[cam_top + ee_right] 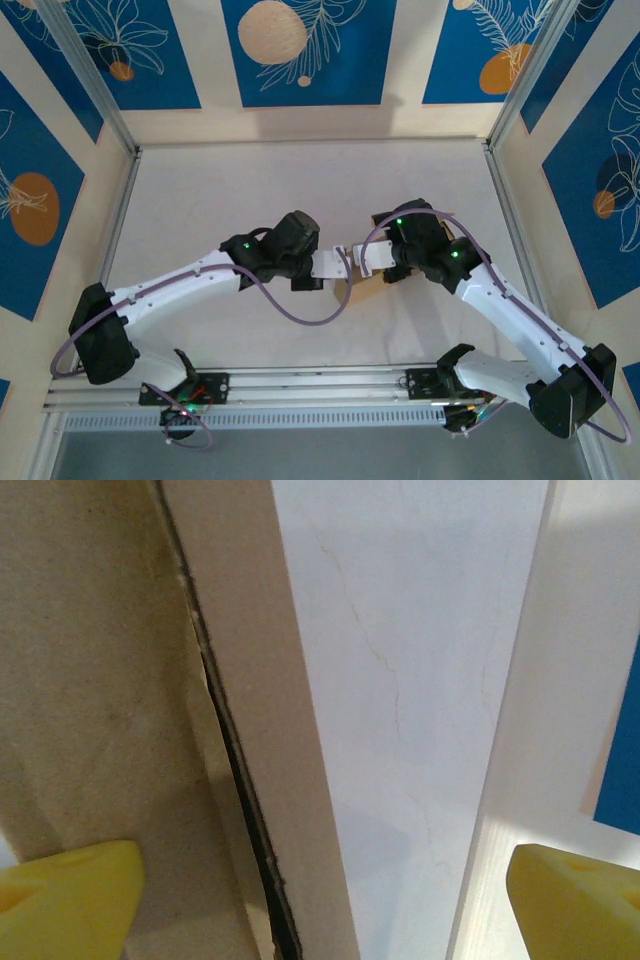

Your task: Fold the paper box

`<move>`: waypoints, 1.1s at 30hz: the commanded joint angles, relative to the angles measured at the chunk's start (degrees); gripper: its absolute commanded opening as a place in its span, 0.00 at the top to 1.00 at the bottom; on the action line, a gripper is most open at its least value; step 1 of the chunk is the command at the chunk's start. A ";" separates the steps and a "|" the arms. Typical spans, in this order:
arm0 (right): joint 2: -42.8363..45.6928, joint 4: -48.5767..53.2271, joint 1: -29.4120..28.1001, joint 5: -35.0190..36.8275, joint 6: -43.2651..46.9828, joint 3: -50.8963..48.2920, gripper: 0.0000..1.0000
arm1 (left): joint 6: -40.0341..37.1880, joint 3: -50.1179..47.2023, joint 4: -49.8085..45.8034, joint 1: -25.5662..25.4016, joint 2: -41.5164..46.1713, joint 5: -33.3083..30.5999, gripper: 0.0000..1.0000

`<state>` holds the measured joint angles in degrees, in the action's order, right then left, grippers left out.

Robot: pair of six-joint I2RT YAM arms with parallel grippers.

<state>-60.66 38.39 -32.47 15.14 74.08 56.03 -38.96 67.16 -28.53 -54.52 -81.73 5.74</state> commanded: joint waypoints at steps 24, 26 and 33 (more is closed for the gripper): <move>-7.09 15.16 3.60 -7.80 -3.28 7.68 0.01 | -1.18 0.03 -2.41 -0.67 -1.32 0.28 1.00; -8.55 13.65 3.67 -6.73 -2.70 7.67 0.01 | -1.23 0.15 -2.45 -0.68 -1.26 0.67 1.00; -12.80 14.00 3.56 -7.24 -3.91 7.68 0.01 | -1.86 0.13 -2.05 -0.66 -1.09 0.68 1.00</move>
<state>-72.69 52.18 -29.10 8.40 70.41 64.66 -39.59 67.13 -28.32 -54.52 -82.63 5.52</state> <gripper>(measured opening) 0.992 0.047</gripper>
